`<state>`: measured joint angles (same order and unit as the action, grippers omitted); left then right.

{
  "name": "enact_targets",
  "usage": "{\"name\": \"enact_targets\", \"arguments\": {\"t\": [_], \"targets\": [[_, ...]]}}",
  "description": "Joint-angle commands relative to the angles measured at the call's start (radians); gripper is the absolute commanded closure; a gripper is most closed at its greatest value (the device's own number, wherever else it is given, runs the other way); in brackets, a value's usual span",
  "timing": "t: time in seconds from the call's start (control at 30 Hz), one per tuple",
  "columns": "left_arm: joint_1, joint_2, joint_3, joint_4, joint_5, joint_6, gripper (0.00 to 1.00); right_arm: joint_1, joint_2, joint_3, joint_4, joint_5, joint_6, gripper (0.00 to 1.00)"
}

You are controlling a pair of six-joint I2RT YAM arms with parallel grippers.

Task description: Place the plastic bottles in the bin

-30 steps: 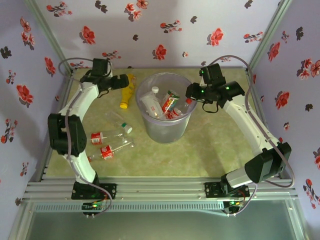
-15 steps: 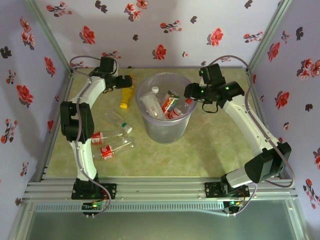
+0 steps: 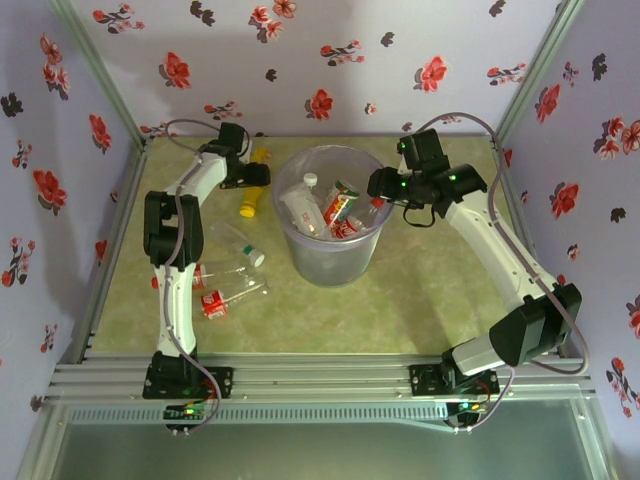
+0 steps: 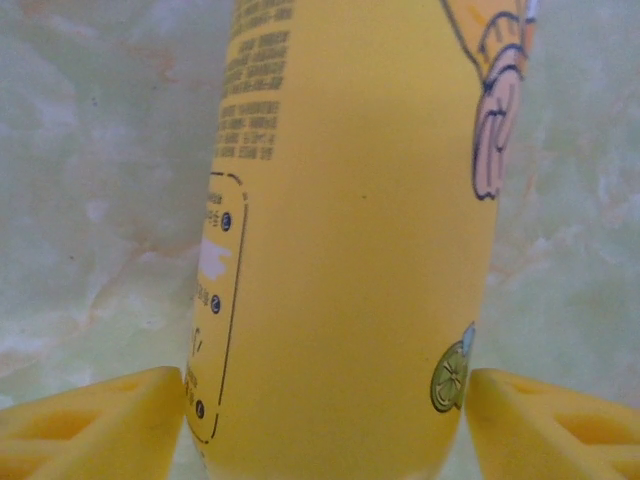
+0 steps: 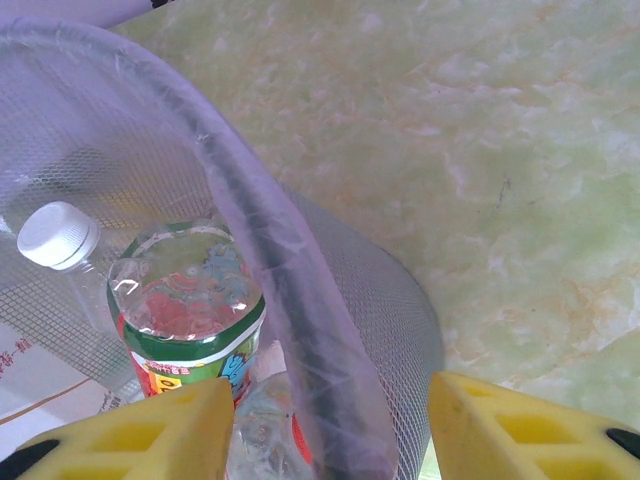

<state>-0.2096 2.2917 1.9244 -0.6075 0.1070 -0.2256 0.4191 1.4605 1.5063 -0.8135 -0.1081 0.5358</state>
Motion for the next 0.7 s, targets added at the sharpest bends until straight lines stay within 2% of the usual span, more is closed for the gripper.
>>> {"name": "enact_targets", "arguments": {"t": [0.0,0.17,0.37,0.57,0.67], "targets": [[-0.007,0.015,0.035,-0.021,-0.004,0.007,0.33,0.007,-0.023,-0.008,0.022,-0.005,0.018,0.45],[-0.006,0.013,0.036,-0.023,-0.009,0.008,0.47,0.007,-0.033,-0.006,0.026,-0.007,0.017,0.47],[-0.007,-0.028,0.03,-0.023,-0.009,-0.002,0.49,0.007,-0.042,-0.008,0.024,-0.004,0.016,0.5],[-0.007,-0.126,0.006,-0.01,-0.009,-0.007,0.5,0.005,-0.055,-0.023,0.044,-0.031,0.022,0.51],[-0.007,-0.175,-0.01,-0.005,-0.008,-0.01,0.52,0.001,-0.059,-0.035,0.057,-0.037,0.023,0.54]]}}
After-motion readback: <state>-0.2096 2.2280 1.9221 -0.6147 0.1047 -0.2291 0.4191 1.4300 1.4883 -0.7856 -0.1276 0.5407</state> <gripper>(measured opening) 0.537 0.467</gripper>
